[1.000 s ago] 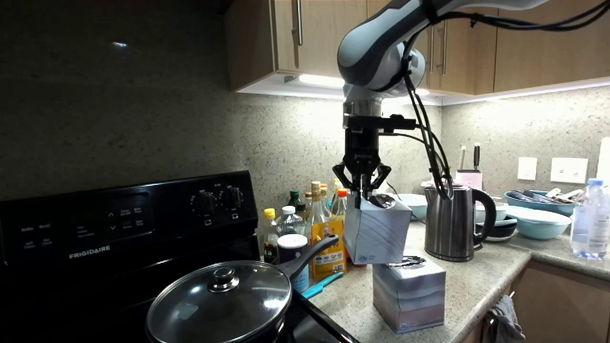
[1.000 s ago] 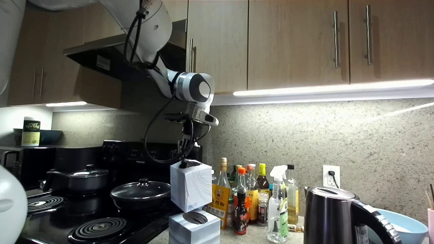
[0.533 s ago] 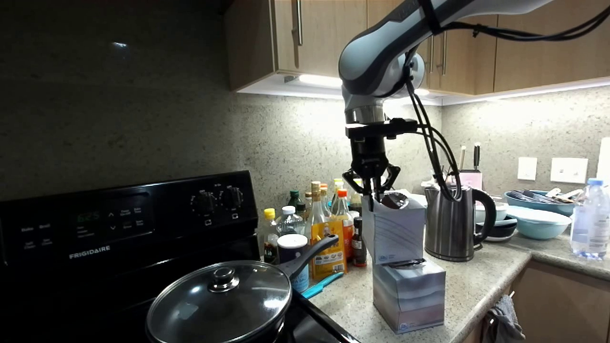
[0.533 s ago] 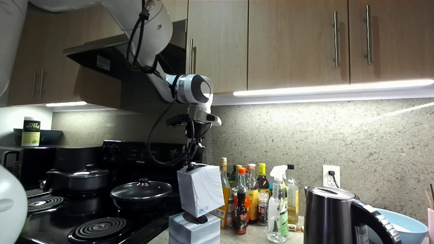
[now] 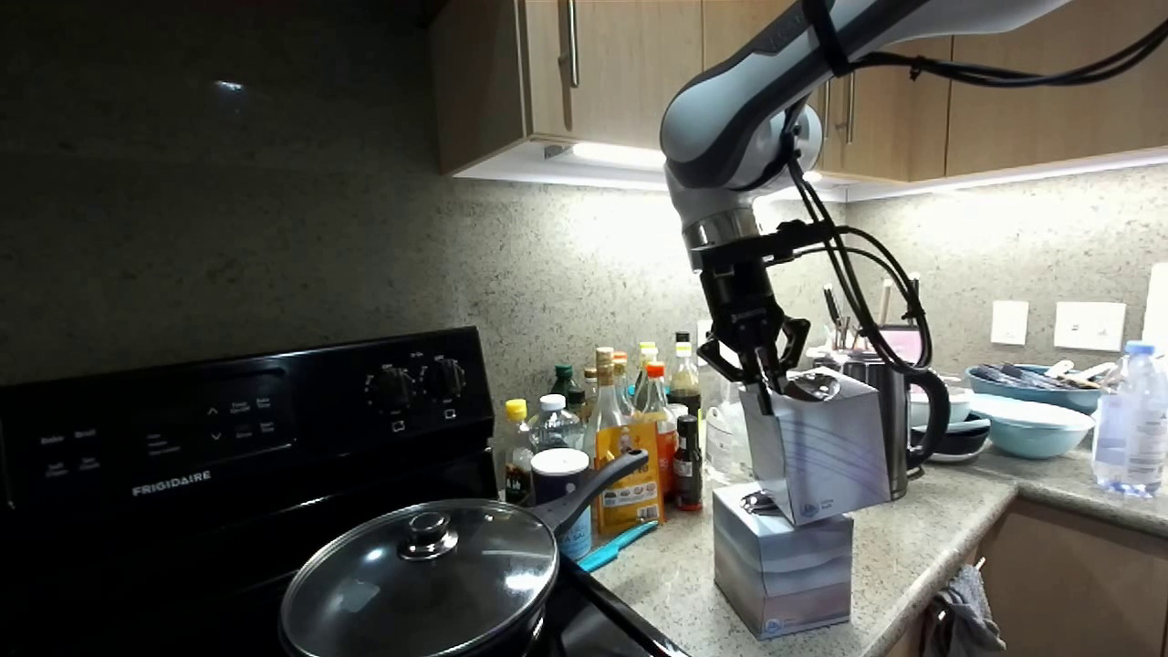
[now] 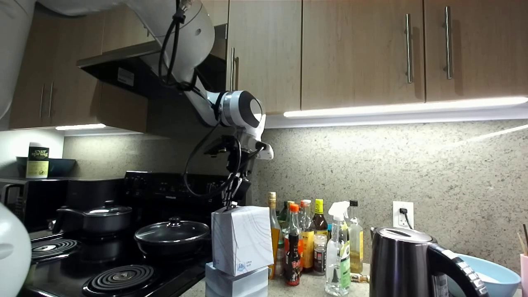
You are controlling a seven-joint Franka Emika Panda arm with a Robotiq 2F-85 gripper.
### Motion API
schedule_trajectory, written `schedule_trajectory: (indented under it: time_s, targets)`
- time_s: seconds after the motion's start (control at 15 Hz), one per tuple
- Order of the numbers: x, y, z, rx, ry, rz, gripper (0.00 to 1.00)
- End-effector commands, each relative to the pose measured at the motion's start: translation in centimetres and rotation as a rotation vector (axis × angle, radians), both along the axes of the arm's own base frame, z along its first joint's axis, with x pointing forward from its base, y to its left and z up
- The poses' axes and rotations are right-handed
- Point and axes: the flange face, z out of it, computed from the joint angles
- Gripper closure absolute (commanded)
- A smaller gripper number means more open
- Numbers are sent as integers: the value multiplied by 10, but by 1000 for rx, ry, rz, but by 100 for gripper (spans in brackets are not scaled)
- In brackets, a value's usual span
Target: Swap the positions of the tissue boxes
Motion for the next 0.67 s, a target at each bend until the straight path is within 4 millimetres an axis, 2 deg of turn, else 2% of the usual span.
schedule_trajectory:
  time_s: [0.0, 0.27, 0.6]
  targets:
    - [1, -9, -7, 44, -5, 52, 97]
    - [2, -9, -16, 92, 11, 103, 97]
    - [2, 4, -8, 140, -18, 174, 97]
